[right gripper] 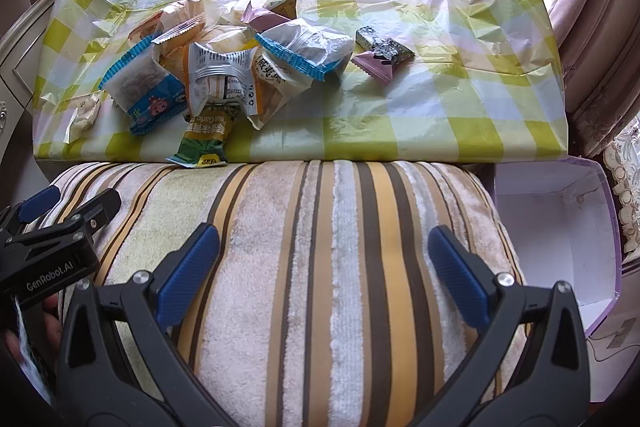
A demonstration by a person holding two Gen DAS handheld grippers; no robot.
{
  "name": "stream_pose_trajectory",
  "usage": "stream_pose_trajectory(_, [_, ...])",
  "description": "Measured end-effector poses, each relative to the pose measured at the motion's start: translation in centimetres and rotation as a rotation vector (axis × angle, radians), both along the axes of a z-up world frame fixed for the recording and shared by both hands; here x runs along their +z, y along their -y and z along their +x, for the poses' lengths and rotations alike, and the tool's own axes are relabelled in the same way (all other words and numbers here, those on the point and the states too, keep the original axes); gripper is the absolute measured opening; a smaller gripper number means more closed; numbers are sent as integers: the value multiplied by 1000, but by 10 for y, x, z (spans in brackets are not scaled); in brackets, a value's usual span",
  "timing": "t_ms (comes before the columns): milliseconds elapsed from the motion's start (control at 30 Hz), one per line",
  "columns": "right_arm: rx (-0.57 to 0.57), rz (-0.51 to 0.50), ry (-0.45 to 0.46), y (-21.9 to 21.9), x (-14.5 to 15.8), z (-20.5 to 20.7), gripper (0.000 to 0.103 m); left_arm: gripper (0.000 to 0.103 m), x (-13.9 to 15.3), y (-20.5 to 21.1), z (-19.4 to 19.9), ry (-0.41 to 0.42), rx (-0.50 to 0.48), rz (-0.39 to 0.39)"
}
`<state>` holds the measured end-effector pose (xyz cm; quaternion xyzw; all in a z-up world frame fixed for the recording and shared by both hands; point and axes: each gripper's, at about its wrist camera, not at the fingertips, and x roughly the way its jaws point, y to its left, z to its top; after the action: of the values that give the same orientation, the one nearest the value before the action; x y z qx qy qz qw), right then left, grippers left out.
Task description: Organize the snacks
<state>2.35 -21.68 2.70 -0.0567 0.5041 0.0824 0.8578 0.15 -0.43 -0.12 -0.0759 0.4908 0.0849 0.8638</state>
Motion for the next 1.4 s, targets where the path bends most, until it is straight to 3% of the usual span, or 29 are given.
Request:
stream_pose_trajectory(867, [0,1,0,0,0,0,103,103,0,0,0,0,-1,1])
stream_pose_trajectory(1067, [14,14,-25,2,2,3,103,103,0,1,0,0,0,0])
stream_pose_trajectory(1267, [72,58,-105,10,1,16,103,103,3,-4,1,19,8,-36])
stream_pose_trajectory(1400, [66,83,-96,8,3,28,103,102,6,-16,4,43,52,-49])
